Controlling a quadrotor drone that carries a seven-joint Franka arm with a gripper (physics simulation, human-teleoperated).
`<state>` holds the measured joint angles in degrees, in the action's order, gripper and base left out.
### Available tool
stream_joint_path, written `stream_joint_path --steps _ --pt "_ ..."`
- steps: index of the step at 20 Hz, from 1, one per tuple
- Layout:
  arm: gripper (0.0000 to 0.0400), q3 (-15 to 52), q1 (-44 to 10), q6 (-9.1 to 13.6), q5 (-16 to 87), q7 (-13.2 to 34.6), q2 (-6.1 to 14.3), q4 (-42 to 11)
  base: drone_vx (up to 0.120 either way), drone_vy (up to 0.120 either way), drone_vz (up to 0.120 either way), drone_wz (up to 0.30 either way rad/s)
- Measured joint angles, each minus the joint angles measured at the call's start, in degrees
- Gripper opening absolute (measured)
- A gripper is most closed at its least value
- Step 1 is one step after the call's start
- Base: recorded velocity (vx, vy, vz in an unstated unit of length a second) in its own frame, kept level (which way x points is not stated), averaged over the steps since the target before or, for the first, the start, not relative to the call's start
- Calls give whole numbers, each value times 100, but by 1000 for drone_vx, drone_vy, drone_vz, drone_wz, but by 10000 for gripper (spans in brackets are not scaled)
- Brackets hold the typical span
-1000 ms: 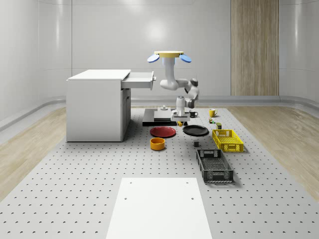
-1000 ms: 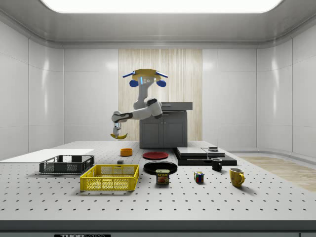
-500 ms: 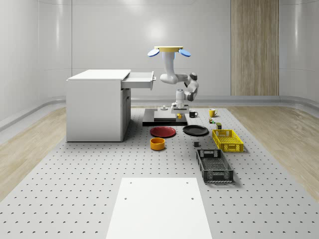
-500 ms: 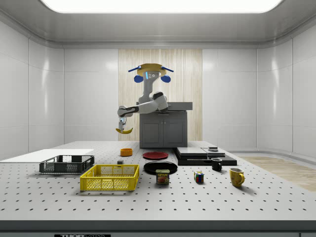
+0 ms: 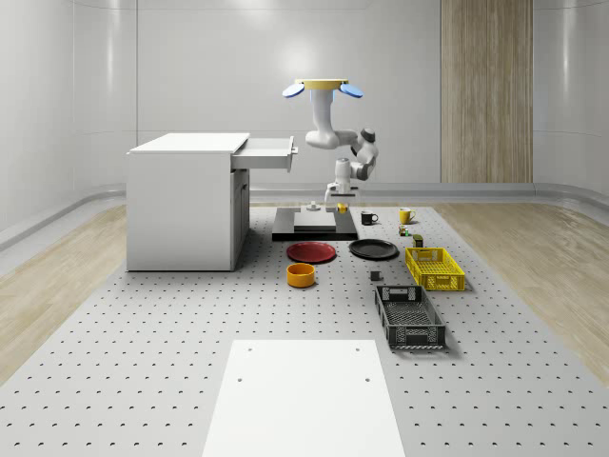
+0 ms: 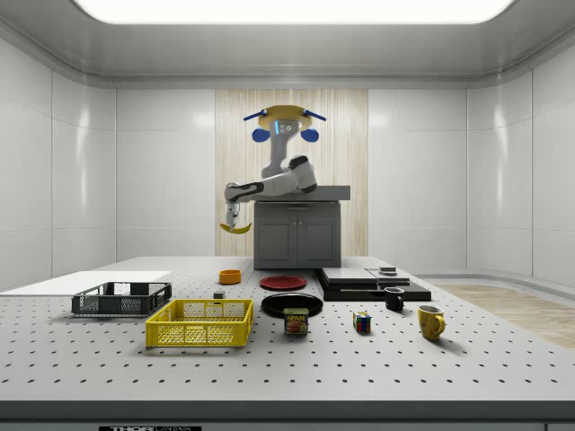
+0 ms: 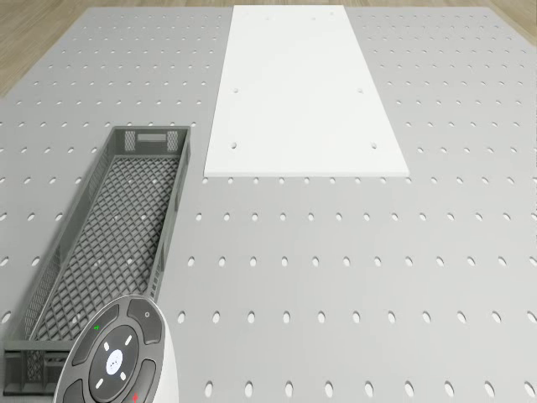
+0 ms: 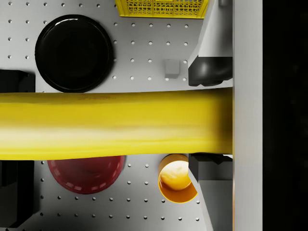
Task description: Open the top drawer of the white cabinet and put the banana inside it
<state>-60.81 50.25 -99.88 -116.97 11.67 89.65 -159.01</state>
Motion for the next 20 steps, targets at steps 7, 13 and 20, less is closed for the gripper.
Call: stream_joint_path --steps 7,13,20 --pt "192 -2 10 -16 7 -7 16 1 -120 0 120 0" --pt "192 -3 17 -27 13 -12 28 3 -120 0 120 0" --pt "192 -5 24 -39 18 -17 40 4 -120 0 120 0"
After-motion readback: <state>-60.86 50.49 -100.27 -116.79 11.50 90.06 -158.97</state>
